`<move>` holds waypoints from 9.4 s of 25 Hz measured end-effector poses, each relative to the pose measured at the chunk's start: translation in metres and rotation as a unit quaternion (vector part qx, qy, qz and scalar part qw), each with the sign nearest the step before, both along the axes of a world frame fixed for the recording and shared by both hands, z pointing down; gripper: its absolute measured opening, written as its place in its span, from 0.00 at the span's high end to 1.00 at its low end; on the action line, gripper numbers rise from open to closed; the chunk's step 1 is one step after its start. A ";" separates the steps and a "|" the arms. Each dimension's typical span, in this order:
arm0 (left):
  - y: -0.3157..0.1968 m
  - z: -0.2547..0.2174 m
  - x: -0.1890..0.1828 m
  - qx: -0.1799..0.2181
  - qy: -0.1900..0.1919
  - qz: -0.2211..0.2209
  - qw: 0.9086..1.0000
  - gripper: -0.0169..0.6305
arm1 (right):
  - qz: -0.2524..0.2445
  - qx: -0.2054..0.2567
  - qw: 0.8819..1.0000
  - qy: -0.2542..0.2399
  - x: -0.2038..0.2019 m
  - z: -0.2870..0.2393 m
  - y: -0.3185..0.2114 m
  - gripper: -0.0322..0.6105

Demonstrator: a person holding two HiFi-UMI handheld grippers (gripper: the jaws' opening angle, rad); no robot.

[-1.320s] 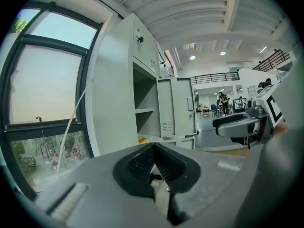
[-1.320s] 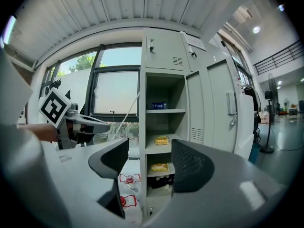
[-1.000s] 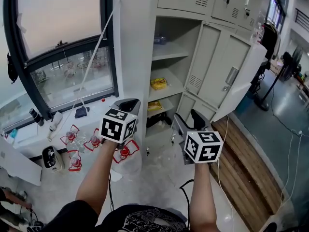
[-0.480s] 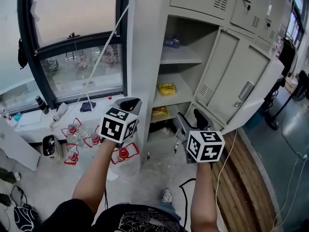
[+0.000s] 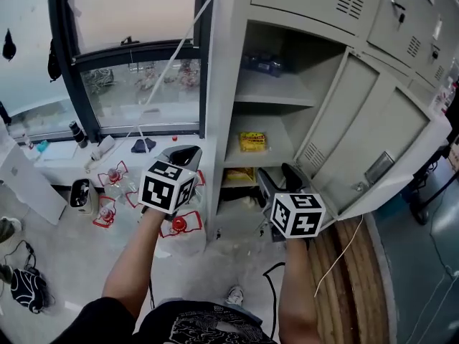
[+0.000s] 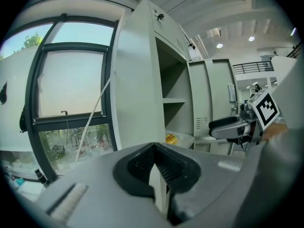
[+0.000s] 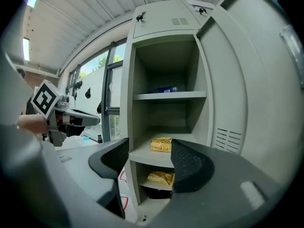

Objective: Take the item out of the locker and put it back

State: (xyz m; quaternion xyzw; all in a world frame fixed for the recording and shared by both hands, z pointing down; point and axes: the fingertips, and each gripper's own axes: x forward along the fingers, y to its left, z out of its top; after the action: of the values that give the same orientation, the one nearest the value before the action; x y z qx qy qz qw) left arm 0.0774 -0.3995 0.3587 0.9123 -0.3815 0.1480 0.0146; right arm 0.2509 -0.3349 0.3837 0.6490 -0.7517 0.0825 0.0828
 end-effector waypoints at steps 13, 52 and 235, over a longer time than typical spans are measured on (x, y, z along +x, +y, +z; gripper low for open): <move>-0.014 0.005 0.014 0.002 -0.005 -0.074 0.997 0.96 | -0.066 -0.024 0.998 -0.004 0.026 0.024 -0.045 0.49; -0.020 0.025 0.030 0.002 -0.032 -0.162 0.986 0.96 | -0.115 -0.085 0.990 -0.016 0.052 0.075 -0.134 0.72; -0.004 -0.012 0.004 0.010 0.003 -0.132 0.991 0.96 | 0.028 0.132 0.991 0.017 0.054 -0.139 -0.139 0.81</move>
State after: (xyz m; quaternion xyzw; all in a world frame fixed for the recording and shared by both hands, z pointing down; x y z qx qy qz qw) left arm 0.0815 -0.4037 0.3471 0.8547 -0.4999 0.1379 0.0258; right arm 0.3053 -0.4737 0.2445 0.6768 -0.7357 -0.0266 0.0070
